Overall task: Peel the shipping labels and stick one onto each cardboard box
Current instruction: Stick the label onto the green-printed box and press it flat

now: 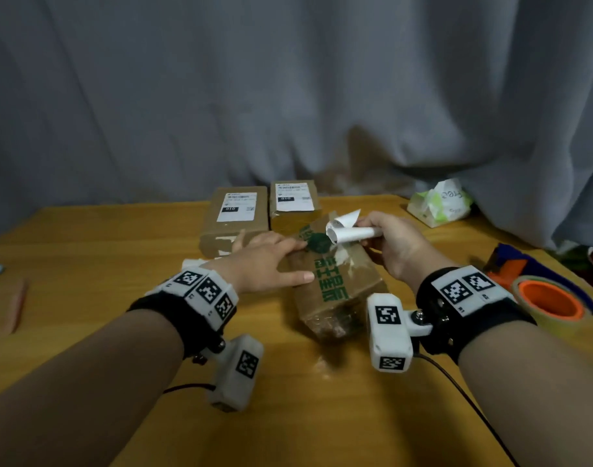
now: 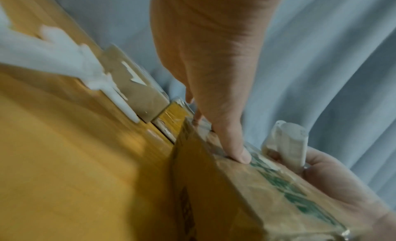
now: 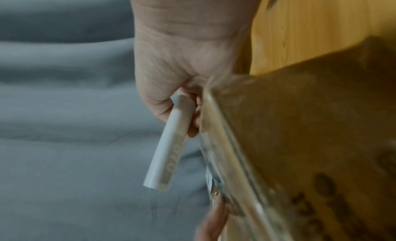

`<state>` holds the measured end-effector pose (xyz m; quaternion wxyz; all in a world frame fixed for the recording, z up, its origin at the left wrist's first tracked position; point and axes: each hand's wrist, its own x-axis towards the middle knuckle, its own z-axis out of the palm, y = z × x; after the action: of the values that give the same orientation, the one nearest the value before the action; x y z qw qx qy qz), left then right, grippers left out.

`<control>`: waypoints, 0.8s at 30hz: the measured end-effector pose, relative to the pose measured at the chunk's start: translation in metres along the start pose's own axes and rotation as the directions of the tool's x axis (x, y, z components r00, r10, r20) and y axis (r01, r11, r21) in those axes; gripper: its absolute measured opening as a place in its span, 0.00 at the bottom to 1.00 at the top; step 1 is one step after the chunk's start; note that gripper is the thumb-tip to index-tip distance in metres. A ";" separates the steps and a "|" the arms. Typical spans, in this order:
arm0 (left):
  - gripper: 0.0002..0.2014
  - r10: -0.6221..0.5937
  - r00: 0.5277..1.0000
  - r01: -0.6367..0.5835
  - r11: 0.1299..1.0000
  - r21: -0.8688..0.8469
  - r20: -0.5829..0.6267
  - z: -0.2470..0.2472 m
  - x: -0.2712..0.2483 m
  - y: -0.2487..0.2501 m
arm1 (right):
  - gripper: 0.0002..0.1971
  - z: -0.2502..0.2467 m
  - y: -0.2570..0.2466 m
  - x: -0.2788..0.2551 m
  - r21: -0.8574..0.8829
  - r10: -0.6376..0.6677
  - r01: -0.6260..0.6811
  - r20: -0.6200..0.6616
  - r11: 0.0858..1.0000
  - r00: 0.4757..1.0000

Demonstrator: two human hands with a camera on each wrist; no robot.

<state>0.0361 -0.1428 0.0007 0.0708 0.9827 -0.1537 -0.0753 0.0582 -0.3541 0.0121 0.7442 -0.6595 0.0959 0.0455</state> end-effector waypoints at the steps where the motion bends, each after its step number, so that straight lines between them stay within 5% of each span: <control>1: 0.36 -0.013 1.000 0.013 1.000 0.011 0.011 0.000 -0.003 -0.005 | 0.06 0.006 -0.003 -0.001 -0.002 -0.010 0.011 0.003 1.000 1.000; 20: 0.31 -0.012 1.000 0.013 0.994 -0.106 0.014 -0.007 0.016 -0.027 | 0.05 0.024 0.010 0.003 -0.057 -0.047 0.048 0.033 0.997 0.998; 24: 0.20 -0.005 0.973 -0.093 0.908 -0.409 -0.233 -0.018 0.010 -0.024 | 0.03 0.028 -0.008 0.001 -0.161 -0.179 0.176 -0.004 0.971 0.984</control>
<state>0.0554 -0.1216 0.0129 0.2978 0.9432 -0.1471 0.0087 0.0628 -0.3279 0.0223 0.6890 -0.7234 0.0393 -0.0199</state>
